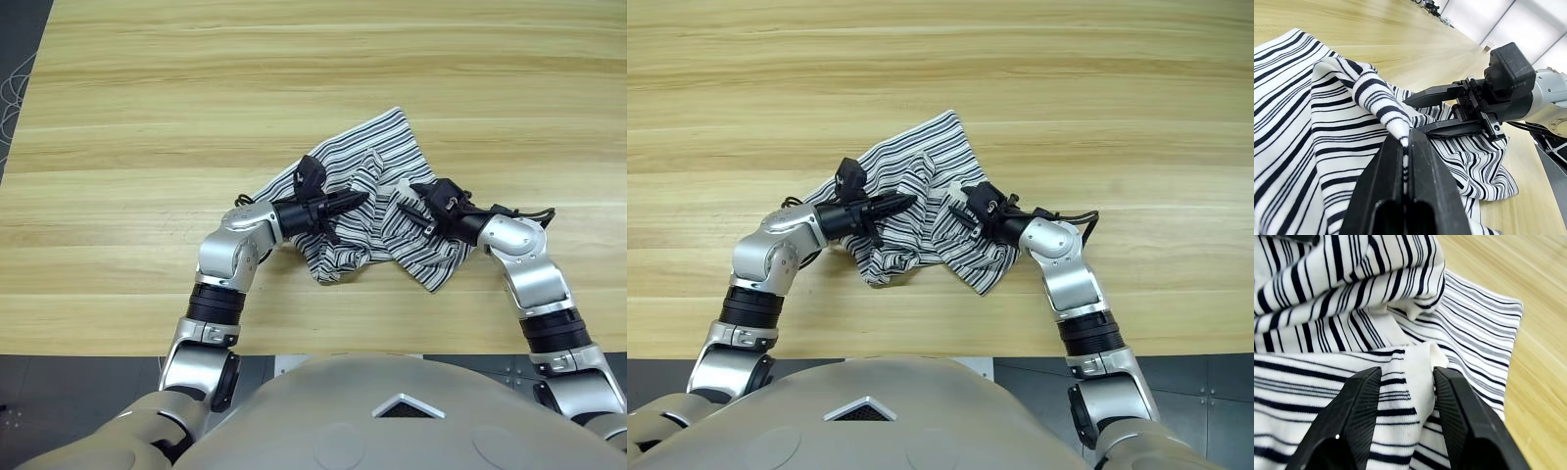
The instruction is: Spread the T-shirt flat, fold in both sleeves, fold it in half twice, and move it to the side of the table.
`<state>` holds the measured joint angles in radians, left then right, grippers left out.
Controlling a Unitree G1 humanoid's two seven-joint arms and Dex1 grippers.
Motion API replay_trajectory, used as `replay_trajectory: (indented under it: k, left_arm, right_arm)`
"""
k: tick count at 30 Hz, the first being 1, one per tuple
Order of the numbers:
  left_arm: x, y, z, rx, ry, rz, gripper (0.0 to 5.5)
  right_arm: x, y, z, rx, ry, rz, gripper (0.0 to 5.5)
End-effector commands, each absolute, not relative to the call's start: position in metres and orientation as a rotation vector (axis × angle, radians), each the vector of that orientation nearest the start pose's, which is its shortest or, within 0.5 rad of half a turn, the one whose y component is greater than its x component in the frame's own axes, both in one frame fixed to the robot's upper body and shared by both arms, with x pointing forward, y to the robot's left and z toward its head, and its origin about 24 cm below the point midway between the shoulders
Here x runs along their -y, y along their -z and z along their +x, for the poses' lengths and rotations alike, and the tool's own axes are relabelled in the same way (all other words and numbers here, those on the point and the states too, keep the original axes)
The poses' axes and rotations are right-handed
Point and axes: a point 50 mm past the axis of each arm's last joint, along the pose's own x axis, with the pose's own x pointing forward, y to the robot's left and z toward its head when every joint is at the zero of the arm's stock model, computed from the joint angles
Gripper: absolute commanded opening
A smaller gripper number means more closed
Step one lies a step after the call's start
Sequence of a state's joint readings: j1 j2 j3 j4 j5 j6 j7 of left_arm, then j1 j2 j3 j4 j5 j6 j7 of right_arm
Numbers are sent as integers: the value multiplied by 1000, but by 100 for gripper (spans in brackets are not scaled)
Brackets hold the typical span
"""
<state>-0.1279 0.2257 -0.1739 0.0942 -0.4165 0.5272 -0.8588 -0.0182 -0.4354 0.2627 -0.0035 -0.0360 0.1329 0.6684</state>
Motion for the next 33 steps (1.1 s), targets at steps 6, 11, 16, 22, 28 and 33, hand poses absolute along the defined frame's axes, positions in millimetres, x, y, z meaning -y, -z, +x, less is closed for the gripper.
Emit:
replay_trajectory:
  k: [6, 11, 16, 22, 28, 33]
  left_arm:
    - [-131, -65, 246, -227, 1099, -259, 13]
    - [-161, -90, 242, -92, 1162, -104, 13]
    - [-186, -104, 221, 39, 1256, 50, 13]
    - [-186, -100, 206, 36, 1306, 109, 13]
    - [-185, -99, 206, 32, 1299, 111, 13]
    - [-186, -98, 207, 26, 1293, 116, 13]
  right_arm:
    - [144, -51, 226, -229, -914, -409, 194]
    - [147, -58, 216, -262, -932, -456, 194]
    - [130, -38, 195, -409, -980, -493, 194]
    - [103, -31, 179, -456, -1008, -412, 194]
    - [104, -36, 177, -458, -990, -415, 194]
    - [108, -50, 181, -411, -957, -427, 194]
